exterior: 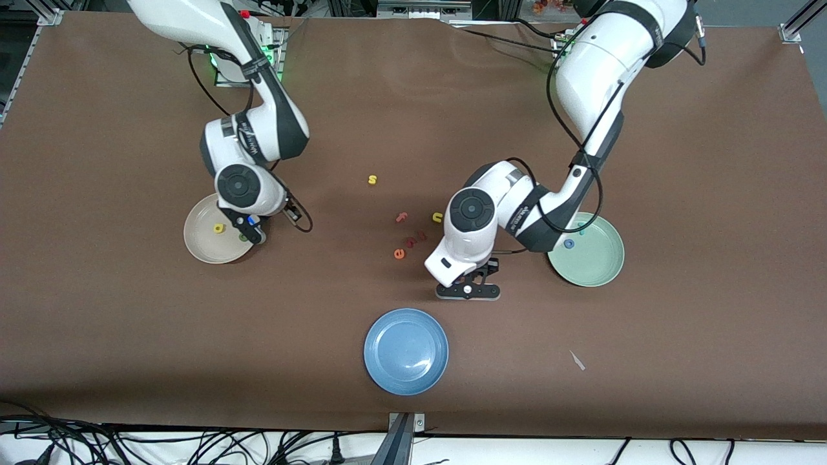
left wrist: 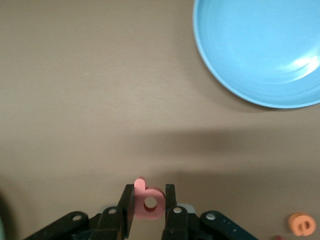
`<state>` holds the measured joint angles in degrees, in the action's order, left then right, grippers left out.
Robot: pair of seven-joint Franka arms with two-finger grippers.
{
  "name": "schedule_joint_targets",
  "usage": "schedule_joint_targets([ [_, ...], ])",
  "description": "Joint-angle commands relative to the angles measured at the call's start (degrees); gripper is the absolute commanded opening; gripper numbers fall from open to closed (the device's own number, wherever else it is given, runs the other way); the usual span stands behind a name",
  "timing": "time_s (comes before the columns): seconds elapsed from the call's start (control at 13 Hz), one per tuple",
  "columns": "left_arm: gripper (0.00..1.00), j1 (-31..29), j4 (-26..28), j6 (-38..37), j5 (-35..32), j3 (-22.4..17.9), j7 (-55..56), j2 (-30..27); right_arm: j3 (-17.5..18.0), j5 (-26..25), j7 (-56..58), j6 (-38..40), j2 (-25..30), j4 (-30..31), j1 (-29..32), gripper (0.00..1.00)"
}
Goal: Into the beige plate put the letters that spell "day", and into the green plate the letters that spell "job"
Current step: 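Carry the cyan y to the beige plate while the left gripper lifts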
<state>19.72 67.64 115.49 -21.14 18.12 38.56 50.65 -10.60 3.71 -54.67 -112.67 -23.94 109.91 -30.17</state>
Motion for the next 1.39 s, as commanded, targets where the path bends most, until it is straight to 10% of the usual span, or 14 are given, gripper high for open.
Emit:
schedule_joint_targets([
  [0.0, 0.05, -3.0, 11.1, -0.3, -0.7, 0.9, -3.9, -8.9, -5.9, -0.5, 23.1, 3.7, 0.6, -1.1, 0.0, 0.0],
  [0.77, 0.05, -28.9, 32.7, 1.7, -1.5, 14.3, -22.6, -22.1, -10.8, -10.4, 47.8, 0.1, -2.0, -2.4, 0.6, 0.04],
  [0.85, 0.05, -32.7, 35.4, 4.1, -1.6, 16.0, -24.7, -22.8, -10.8, -10.3, 48.7, -0.4, -2.0, -2.5, 0.6, 0.13],
  [1.0, 0.05, -37.9, 42.0, 10.8, -2.2, 18.0, -27.1, -24.6, -10.8, -10.0, 48.0, -0.4, -2.4, -3.8, 0.6, 0.87],
  [1.31, 0.05, -42.1, 49.5, 19.7, -12.2, 18.0, -27.0, -25.1, -10.7, -8.8, 48.0, 0.4, -2.4, -5.5, 0.3, 0.99],
])
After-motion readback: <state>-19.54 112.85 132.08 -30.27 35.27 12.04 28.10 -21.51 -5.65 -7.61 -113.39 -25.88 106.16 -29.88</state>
